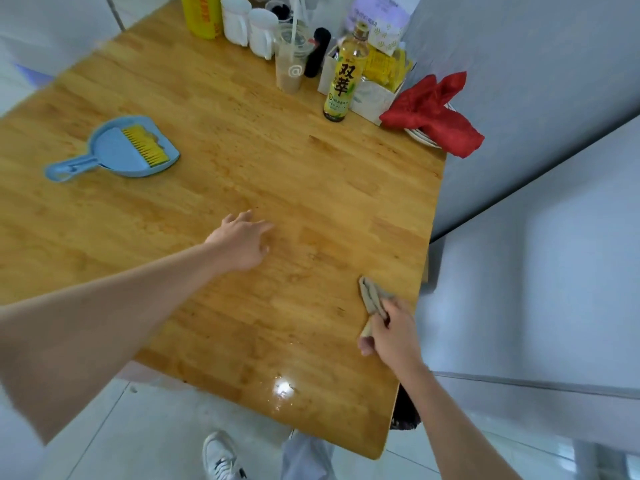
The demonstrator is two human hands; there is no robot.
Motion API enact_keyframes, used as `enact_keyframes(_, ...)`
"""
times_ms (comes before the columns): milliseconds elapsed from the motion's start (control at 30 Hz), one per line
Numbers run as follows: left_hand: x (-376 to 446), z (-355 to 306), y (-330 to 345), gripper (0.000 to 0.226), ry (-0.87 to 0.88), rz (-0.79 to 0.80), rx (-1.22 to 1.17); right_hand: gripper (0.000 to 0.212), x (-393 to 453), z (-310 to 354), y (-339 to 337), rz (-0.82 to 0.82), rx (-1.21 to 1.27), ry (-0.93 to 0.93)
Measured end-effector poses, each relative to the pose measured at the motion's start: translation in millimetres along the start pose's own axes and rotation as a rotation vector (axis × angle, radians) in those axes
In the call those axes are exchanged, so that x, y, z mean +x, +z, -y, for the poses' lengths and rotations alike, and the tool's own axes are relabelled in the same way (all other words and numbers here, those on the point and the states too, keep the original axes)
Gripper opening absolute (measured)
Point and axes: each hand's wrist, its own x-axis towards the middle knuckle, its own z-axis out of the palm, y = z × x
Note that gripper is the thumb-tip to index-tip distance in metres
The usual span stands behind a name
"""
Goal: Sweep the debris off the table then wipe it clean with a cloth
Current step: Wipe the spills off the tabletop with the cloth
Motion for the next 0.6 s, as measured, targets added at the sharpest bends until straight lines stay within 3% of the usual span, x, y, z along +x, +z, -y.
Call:
enact_keyframes(133, -11, -3, 16, 0.062, -0.011, 0.103, 0.033, 0.04, -20, 52, 50, 0.121, 0.074, -0.109)
enact_keyframes(300, -6, -3, 3, 0.081, -0.011, 0.232, 0.1, 0.033, 4, 78, 62, 0.347, -0.226, -0.35)
enact_keyframes(367, -2, 2, -1, 0.082, 0.009, 0.259, 0.122, 0.026, 30, 55, 30, 0.195, -0.221, -0.302)
enact_keyframes(433, 1, 7, 0, 0.083, 0.03, 0.248, 0.138, 0.018, 59, 39, -2, -0.122, -0.241, -0.02)
enact_keyframes(500, 3, 8, 3, 0.087, 0.027, 0.272, 0.148, 0.014, 71, 44, -1, -0.3, -0.263, 0.213)
enact_keyframes(567, 3, 7, 1, 0.088, 0.02, 0.279, 0.088, 0.011, 67, 67, 32, -0.244, -0.309, 0.032)
enact_keyframes(600, 4, 6, 0, 0.087, 0.016, 0.271, 0.053, 0.011, 55, 82, 52, -0.124, -0.282, -0.131)
